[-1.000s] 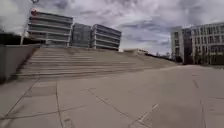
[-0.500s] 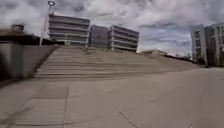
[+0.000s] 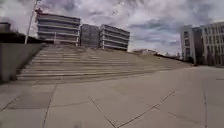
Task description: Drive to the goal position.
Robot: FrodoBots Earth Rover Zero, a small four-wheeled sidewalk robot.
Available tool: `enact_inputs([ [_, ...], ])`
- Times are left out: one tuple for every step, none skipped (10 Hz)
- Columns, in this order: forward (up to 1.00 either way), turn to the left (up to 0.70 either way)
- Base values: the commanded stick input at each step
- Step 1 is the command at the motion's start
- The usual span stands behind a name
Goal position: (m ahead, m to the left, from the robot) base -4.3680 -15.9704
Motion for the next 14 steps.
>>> enact_inputs([
  [0.7, 0.0],
  [0.7, 0.0],
  [0.7, 0.0],
  [0.7, 0.0],
  [0.7, 0.0],
  [0.7, -0.07],
  [0.7, -0.17],
  [0.7, -0.35],
  [0.7, -0.35],
  [0.7, -0.35],
  [0.7, -0.35],
  [0.7, -0.35],
  [0.7, -0.35],
  [0.7, 0.0],
])
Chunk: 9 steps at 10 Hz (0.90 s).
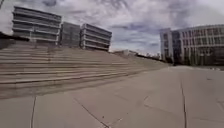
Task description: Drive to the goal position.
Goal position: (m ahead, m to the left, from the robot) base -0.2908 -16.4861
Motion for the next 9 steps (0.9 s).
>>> enact_inputs([
  [0.7, 0.0],
  [0.7, 0.0],
  [0.7, 0.0],
  [0.7, 0.0],
  [0.7, 0.0],
  [0.7, 0.0],
  [0.7, 0.0],
  [0.7, 0.0],
  [0.7, 0.0],
])
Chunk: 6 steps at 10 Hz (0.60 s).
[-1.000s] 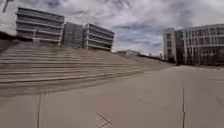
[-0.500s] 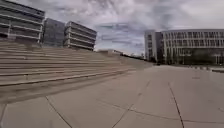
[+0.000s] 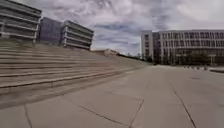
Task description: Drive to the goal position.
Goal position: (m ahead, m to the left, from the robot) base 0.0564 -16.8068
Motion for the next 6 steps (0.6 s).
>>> enact_inputs([
  [0.7, 0.0],
  [0.7, 0.0],
  [0.7, 0.0],
  [0.7, 0.0],
  [0.7, 0.0],
  [0.7, 0.0],
])
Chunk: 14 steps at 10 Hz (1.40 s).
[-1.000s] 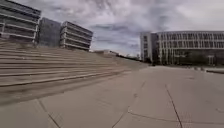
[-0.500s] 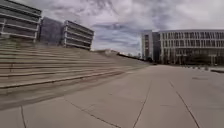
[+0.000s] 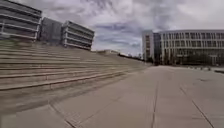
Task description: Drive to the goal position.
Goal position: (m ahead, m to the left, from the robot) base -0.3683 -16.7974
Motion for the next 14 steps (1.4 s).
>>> enact_inputs([
  [0.7, 0.0],
  [0.7, 0.0],
  [0.7, 0.0],
  [0.7, 0.0],
  [0.7, 0.0],
  [0.7, 0.0],
  [0.7, 0.0],
  [0.7, 0.0],
  [0.7, 0.0],
  [0.7, 0.0],
  [0.7, 0.0],
  [0.7, 0.0],
  [0.7, 0.0],
  [0.7, -0.08],
])
